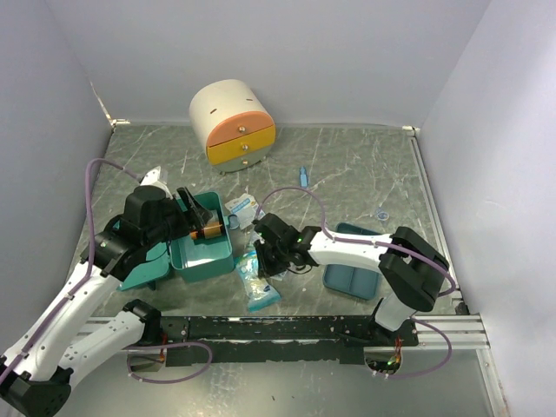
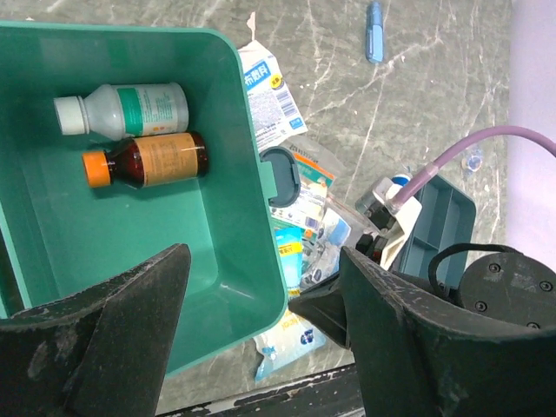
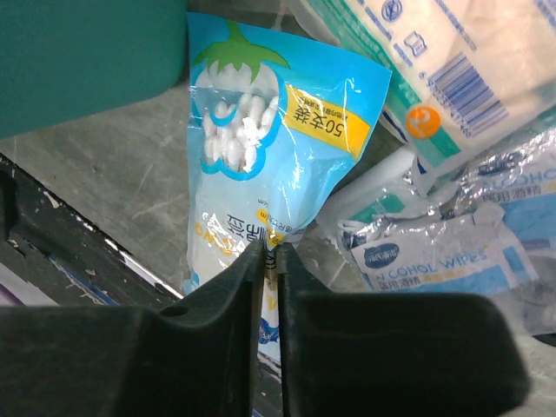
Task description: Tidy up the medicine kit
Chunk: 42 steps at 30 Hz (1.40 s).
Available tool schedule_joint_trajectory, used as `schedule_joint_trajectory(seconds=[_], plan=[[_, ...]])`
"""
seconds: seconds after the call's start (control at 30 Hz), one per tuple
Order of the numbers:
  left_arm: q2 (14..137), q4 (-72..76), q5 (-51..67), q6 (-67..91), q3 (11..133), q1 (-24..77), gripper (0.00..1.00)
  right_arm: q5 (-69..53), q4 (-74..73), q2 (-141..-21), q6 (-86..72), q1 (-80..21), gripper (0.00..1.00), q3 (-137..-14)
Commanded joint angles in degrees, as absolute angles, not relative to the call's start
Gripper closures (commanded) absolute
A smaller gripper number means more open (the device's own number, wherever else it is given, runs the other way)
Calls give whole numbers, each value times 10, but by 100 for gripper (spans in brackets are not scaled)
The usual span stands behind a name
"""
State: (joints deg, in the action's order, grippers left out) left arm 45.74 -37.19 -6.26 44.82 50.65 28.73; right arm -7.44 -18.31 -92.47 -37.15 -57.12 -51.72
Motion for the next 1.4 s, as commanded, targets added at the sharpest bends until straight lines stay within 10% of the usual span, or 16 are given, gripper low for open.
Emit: schedule_joint_trajectory(seconds=[0.0, 0.87, 1.37], plan=[[452, -356, -25, 434, 513, 290, 19, -69, -148, -930, -362, -574, 94, -516], [506, -136, 152, 478, 525, 290, 18, 135, -104, -696, -433, -570, 100, -661], [486, -97, 259, 490, 503, 276, 48, -7, 15, -745, -462, -539, 100, -669]])
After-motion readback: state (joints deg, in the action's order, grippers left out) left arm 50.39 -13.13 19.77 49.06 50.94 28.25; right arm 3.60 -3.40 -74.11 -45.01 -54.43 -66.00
